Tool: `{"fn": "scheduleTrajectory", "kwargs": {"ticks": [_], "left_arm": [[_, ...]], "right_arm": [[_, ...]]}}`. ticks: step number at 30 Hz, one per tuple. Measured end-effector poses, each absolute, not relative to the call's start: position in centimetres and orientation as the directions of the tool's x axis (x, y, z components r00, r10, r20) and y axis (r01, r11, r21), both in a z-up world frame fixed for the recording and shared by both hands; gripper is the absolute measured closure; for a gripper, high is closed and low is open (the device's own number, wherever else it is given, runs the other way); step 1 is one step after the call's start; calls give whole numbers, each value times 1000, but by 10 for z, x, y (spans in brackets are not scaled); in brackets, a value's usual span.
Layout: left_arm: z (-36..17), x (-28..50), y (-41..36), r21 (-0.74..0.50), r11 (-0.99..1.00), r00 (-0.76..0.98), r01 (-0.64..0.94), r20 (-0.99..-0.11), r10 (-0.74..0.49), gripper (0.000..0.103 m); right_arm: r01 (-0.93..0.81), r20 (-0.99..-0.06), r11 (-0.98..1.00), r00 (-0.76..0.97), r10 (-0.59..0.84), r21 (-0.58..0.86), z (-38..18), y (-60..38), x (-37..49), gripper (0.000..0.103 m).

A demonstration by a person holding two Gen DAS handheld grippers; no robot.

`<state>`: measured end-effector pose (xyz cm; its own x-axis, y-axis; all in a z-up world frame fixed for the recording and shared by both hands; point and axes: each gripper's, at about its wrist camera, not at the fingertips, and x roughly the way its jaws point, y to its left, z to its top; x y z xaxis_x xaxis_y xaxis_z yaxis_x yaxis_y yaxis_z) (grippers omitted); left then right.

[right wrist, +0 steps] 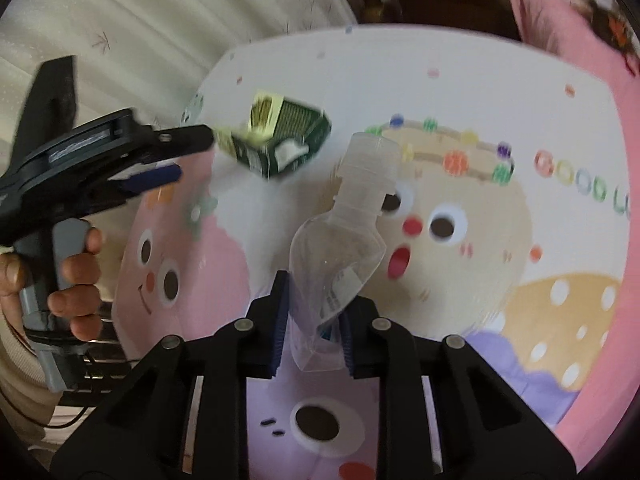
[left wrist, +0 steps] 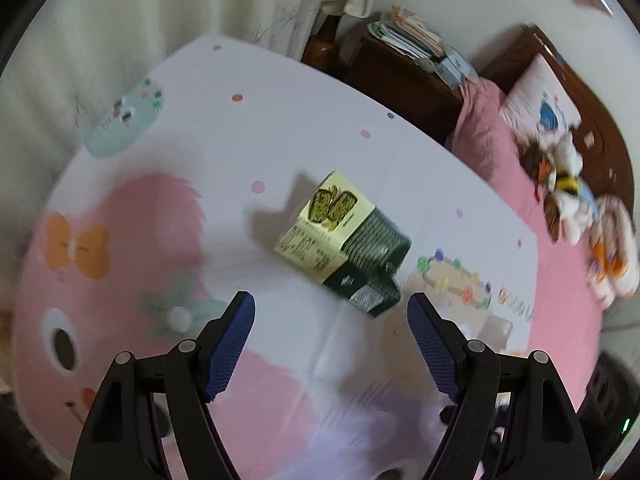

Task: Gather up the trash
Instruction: 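Grasp the clear plastic bottle with the right tool while the left tool grasps the green snack box, then carry the bottle and snack box down over the bin with both tools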

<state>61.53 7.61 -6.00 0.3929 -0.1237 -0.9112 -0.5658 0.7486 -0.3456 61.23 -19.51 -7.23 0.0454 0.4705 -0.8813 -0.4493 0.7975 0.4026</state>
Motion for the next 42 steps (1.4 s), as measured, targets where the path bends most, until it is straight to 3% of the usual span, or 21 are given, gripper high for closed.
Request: {"fn": "scheduleTrajectory", "kwargs": {"ticks": [11,13,15,18,28,33,42], "left_arm": [[-111,647,89,-399,606,394,-689,-907,-148,25],[-119,650,88,-414,591,404,-692,-901,-157,38],[-128,654,87,-418,579,399,-700,-901,-168,69],[-134,647,88,-427,547,407,-720,-898,-166,80],[-71,575,79,-290,751,391,-593,-919,-47,81],[-41,506,77,-186,825,370,-534,-929,30,81],[-5,346,81,-155,909,438,-387,-898,34,81]], "right_arm": [[-432,-883,812,68,464,393,-84,-194,622,83],[-426,-885,817,74,460,389,-87,-194,621,83],[-422,-883,818,79,462,391,-87,-194,620,83],[-419,-883,820,83,463,390,-87,-192,618,83],[-439,-888,811,59,457,388,-82,-173,572,83],[-434,-890,808,32,456,398,-80,-160,523,83],[-429,-893,824,81,443,370,-48,-122,388,83]]}}
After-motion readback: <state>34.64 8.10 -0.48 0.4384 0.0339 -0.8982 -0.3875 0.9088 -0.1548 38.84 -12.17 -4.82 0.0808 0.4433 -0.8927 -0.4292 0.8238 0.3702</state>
